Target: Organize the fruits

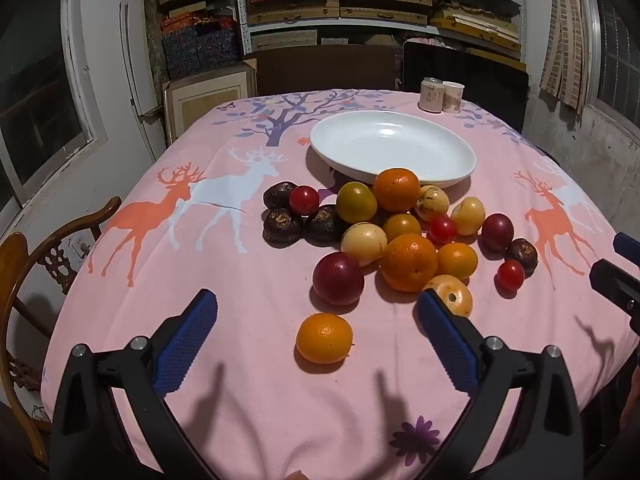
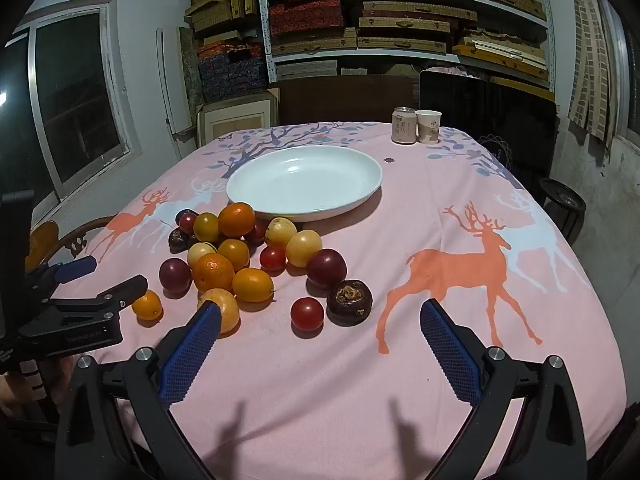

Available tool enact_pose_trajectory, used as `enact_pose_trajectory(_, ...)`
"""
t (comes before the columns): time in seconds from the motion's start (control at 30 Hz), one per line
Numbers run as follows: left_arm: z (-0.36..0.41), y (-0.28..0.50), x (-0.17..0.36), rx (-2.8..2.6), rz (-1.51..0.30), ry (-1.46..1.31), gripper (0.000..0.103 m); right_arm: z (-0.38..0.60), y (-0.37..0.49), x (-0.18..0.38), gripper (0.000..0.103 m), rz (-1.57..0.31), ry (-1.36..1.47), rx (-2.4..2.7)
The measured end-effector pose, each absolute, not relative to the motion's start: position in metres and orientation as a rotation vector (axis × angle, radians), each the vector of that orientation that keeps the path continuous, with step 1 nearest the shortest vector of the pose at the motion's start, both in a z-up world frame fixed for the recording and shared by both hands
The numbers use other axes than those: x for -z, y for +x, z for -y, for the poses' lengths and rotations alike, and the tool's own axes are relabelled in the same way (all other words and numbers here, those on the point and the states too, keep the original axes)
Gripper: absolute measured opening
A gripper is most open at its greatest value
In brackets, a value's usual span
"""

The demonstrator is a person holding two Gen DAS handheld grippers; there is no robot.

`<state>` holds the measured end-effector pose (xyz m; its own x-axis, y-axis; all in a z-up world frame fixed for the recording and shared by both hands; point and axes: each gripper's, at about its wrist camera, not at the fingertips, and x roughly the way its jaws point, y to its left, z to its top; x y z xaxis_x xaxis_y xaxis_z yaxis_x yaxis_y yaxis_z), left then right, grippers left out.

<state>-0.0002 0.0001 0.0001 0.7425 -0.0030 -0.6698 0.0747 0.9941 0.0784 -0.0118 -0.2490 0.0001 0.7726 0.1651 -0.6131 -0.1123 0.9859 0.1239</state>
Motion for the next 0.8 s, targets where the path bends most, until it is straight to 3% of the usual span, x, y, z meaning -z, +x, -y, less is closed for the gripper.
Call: enact_pose_trajectory(0.8,0.0017,0.0016,0.0034,0.044,-0.746,0.098,0.098,0.2493,-0.0126,0.0012,0.1,-0.671,0.088,-0.153)
